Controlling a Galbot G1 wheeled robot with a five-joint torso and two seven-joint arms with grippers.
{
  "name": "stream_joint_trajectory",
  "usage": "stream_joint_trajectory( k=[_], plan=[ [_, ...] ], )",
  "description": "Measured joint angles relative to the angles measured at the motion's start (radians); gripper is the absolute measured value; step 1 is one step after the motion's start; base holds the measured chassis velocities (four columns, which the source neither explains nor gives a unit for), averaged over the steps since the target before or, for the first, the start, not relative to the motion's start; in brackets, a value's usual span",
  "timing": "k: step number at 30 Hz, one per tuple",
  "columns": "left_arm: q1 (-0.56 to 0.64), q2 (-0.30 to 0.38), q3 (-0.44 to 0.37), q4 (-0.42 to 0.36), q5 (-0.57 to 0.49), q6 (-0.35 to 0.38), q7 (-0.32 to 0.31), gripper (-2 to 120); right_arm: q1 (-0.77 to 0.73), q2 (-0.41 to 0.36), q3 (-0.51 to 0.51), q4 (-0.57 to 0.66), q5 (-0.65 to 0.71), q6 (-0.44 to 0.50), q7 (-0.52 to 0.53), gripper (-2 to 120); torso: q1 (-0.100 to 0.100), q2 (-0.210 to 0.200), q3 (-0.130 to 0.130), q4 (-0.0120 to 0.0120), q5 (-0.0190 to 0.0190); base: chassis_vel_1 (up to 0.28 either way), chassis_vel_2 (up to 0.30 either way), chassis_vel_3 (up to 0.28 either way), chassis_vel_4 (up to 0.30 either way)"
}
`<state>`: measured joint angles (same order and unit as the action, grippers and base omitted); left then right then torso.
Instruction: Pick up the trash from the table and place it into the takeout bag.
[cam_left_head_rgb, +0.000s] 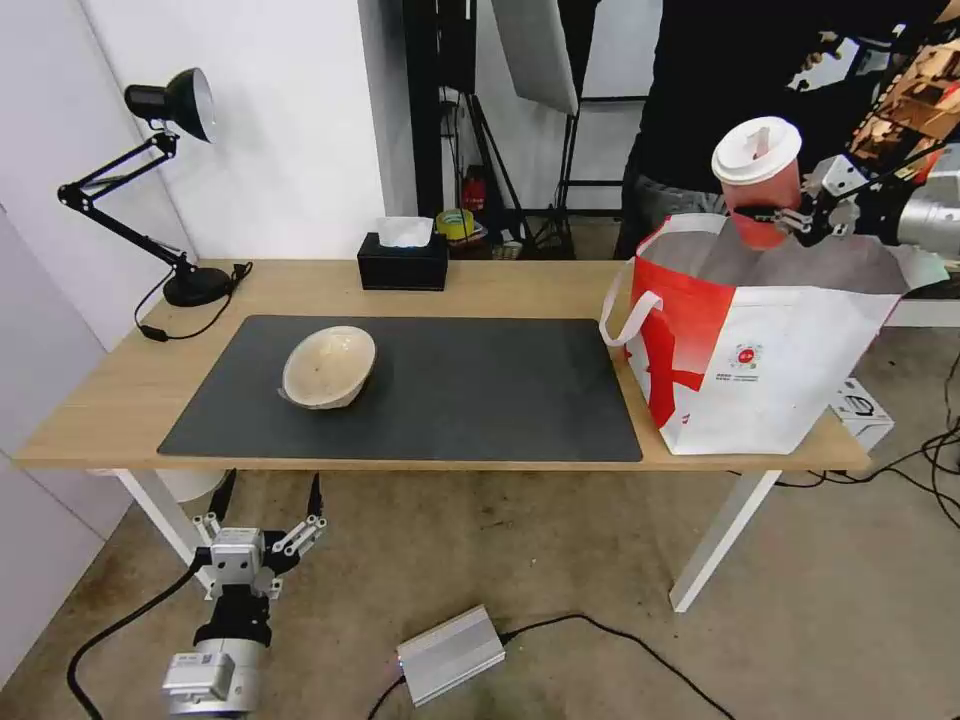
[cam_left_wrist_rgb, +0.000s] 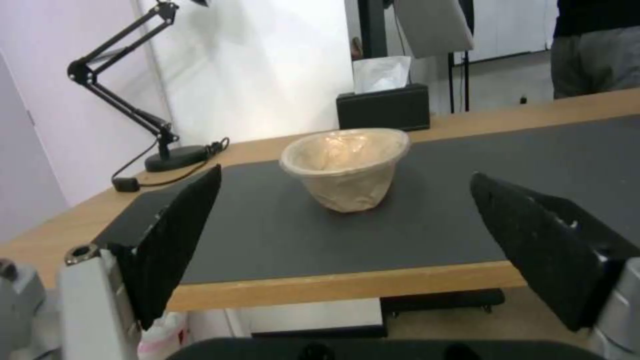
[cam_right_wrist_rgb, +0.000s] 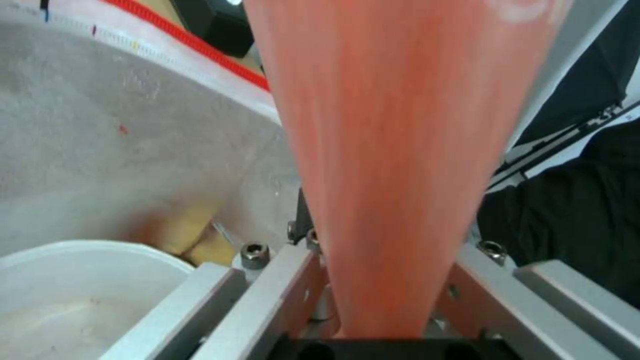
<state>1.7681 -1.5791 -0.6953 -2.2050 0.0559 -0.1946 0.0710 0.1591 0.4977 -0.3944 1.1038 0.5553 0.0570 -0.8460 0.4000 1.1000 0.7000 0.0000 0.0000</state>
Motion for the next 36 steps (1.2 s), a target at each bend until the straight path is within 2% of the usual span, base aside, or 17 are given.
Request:
stream_joint_trajectory(
  k=[20,36],
  plan=[
    [0.003,0.002,0.002,-0.009,-0.001,0.000,-0.001,100,-0.019,-0.035,-0.020,0.066,0.008,-0.001,-0.089,4,0.000,0.000,0.000,0.0000,0.0000,0.000,0.000,0.000,0.000],
    [0.013,-0.002,0.005,-0.024,0.003,0.000,-0.001,100,-0.054,-0.065,-0.002,0.069,0.006,0.003,-0.130,4,0.000,0.000,0.000,0.0000,0.0000,0.000,0.000,0.000,0.000]
  ],
)
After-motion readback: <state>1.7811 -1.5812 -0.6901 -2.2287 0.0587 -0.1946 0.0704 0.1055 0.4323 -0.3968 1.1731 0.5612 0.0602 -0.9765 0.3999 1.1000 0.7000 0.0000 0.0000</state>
